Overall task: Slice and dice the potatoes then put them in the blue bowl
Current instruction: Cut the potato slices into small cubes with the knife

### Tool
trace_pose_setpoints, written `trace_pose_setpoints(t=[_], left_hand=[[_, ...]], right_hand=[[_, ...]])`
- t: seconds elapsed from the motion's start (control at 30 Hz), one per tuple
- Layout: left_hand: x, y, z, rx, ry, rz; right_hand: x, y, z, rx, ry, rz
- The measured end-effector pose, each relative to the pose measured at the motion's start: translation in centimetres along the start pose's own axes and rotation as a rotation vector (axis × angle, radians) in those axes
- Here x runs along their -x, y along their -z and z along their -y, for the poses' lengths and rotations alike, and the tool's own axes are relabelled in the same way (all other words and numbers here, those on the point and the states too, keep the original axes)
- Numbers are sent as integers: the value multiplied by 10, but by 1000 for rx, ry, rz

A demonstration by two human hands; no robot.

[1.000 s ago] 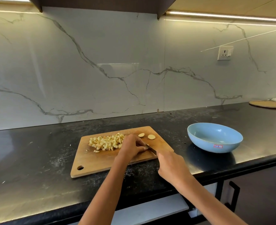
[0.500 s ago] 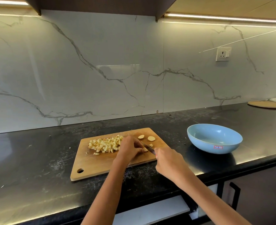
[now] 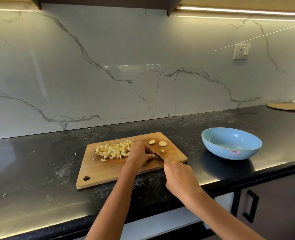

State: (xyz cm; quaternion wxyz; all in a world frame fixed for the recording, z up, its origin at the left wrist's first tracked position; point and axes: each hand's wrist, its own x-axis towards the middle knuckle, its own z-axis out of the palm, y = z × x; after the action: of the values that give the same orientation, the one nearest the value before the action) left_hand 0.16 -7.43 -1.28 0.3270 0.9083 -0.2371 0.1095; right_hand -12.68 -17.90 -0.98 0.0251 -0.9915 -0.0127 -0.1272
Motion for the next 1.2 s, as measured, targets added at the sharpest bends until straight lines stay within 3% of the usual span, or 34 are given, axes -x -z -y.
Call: trace_pose_setpoints(t=[0.33, 0.47, 0.93, 1.2], left_hand=[[1, 3, 1, 31, 14, -5], [1, 6, 2, 55, 32, -59], [2, 3, 2, -25, 25, -27], [2, 4, 3, -21, 29, -2]], right_hand=[[-13, 1, -22, -87, -142, 24], [-13, 3, -20, -113, -104, 5], [-19, -1, -9, -94, -16, 50], [-13, -7, -11, -99, -12, -16]])
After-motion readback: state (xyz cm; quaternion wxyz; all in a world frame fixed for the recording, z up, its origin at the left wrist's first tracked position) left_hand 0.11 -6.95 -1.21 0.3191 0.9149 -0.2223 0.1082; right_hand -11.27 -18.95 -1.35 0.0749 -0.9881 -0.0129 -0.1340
